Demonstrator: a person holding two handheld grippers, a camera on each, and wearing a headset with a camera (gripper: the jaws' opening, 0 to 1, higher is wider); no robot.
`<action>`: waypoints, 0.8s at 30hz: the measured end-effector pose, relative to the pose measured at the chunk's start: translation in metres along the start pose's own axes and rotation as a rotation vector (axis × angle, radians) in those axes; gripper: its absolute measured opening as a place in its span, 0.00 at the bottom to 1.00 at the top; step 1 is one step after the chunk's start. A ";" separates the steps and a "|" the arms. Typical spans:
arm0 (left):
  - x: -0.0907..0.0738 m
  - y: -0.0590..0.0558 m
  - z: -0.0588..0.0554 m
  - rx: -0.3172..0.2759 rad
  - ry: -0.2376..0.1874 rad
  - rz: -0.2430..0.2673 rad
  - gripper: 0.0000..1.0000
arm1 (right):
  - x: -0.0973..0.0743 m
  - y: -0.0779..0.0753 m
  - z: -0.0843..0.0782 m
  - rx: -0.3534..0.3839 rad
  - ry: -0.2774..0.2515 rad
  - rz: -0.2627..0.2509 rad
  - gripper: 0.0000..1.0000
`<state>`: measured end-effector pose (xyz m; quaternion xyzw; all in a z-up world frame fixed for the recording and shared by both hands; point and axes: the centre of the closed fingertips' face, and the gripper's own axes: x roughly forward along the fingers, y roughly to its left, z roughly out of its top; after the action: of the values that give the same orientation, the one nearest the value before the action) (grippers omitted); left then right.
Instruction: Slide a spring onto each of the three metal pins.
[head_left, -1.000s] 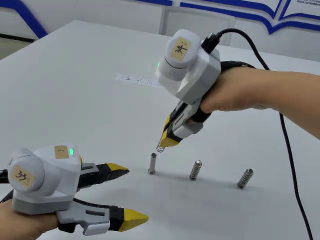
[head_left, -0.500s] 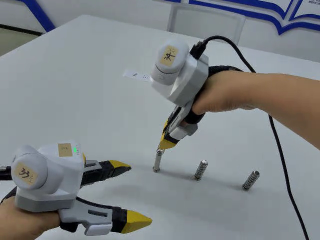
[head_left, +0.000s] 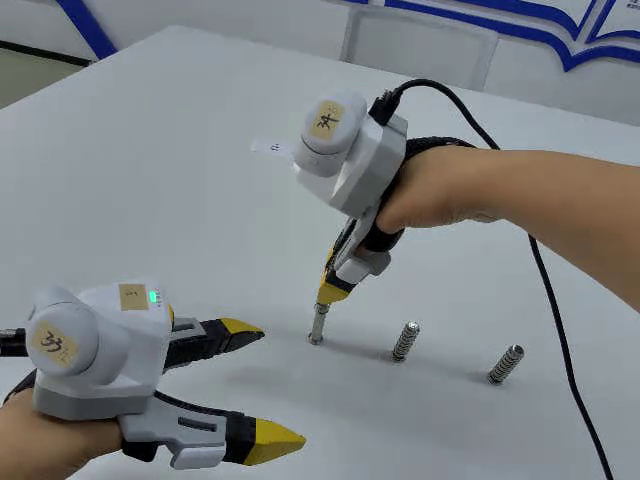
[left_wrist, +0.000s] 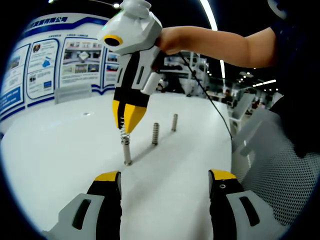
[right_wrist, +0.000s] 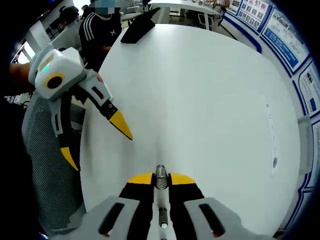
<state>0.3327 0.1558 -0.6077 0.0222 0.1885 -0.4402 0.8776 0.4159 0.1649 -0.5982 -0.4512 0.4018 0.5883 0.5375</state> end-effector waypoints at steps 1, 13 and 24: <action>0.000 0.000 0.000 0.000 0.001 0.000 0.72 | 0.002 0.001 0.000 -0.005 0.008 -0.002 0.12; -0.001 0.002 -0.002 -0.001 0.007 0.003 0.72 | 0.028 -0.001 -0.008 0.013 0.087 -0.021 0.12; -0.001 0.004 -0.003 -0.002 0.016 0.002 0.71 | 0.043 0.004 -0.015 0.043 0.082 -0.024 0.12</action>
<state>0.3339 0.1596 -0.6102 0.0249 0.1961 -0.4391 0.8764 0.4131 0.1617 -0.6441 -0.4680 0.4305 0.5539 0.5374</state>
